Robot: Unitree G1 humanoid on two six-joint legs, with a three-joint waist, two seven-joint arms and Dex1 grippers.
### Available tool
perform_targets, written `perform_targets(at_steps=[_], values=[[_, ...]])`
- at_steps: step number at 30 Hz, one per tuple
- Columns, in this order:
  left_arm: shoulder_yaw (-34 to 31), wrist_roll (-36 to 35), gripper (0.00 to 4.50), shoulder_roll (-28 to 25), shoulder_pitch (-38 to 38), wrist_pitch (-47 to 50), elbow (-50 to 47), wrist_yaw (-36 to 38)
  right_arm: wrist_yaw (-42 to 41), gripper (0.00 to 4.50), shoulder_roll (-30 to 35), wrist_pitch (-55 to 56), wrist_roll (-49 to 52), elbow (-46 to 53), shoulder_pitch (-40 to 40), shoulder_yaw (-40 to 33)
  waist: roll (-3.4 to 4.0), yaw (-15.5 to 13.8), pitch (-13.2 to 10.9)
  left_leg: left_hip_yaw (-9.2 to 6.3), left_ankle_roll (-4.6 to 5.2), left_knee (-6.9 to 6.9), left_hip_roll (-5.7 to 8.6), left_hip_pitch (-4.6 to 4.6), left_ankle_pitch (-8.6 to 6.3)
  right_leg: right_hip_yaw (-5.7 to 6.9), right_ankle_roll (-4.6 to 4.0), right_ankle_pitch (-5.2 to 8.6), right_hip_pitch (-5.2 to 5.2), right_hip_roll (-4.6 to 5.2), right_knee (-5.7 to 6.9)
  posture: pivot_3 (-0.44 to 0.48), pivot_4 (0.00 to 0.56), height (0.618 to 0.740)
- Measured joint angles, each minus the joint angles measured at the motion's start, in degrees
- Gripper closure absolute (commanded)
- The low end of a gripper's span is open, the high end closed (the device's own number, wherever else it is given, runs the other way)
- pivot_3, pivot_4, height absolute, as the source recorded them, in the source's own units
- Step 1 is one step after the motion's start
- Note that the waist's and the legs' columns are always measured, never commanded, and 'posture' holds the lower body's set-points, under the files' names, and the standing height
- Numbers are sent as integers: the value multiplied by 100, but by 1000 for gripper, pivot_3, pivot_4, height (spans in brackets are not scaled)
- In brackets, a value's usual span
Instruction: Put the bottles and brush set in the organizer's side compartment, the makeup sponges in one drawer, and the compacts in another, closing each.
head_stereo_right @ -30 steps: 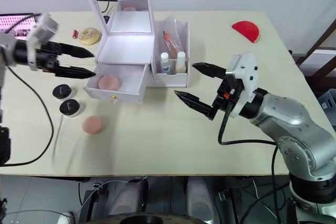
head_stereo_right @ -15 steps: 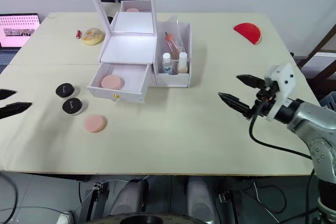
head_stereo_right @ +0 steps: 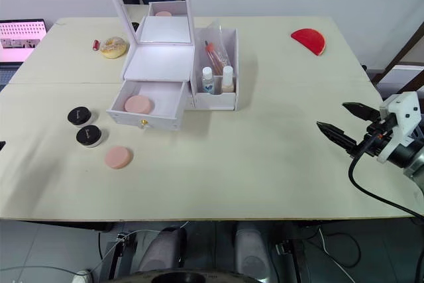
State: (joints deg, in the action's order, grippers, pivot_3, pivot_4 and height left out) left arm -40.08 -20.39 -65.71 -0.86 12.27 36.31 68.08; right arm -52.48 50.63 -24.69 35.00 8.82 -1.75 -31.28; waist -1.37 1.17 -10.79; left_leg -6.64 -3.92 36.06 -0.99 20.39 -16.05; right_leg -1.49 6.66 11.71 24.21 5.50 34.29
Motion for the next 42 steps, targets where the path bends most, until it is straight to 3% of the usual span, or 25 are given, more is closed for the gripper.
perform_targets(at_steps=[12,19,22,27,32,42], values=[[-18,-255,54,417,380,395,-1119,-322,81,0,-45,-227,36,244,429,419,1,4,0,0,0,5,-1,-1,0,0,4,2,0,0,2,0,150,739],[-372,-790,54,1758,1348,1467,-4144,-1464,374,0,-458,-875,697,923,1569,1133,-1,36,0,2,0,6,-3,1,0,-3,-16,-13,0,1,-2,0,150,739],[-286,-1107,54,2375,1584,1960,-5307,-2024,361,0,-561,-1091,1012,1132,1990,1406,-6,-8,2,0,-1,8,-3,2,0,-2,-16,-13,-2,-2,-4,0,150,739],[253,-1163,54,3038,1906,2228,-6316,-2766,225,0,-716,-1362,1295,1157,2722,1915,1,-19,3,3,-1,18,-1,0,0,-3,-22,-16,-12,-1,-8,0,150,739],[922,-1173,54,3634,2096,2272,-6855,-3225,137,0,-903,-1447,1358,1114,3405,2279,-5,-10,7,-4,-1,15,-3,-2,0,0,-23,-16,-9,-7,-5,0,150,739],[2019,-430,54,3784,1645,2221,-6592,-4079,205,0,-1203,-1615,1353,1132,3804,2665,-2,-36,8,-5,-1,15,-1,2,0,-1,-24,-17,-11,-7,-10,0,150,739]])
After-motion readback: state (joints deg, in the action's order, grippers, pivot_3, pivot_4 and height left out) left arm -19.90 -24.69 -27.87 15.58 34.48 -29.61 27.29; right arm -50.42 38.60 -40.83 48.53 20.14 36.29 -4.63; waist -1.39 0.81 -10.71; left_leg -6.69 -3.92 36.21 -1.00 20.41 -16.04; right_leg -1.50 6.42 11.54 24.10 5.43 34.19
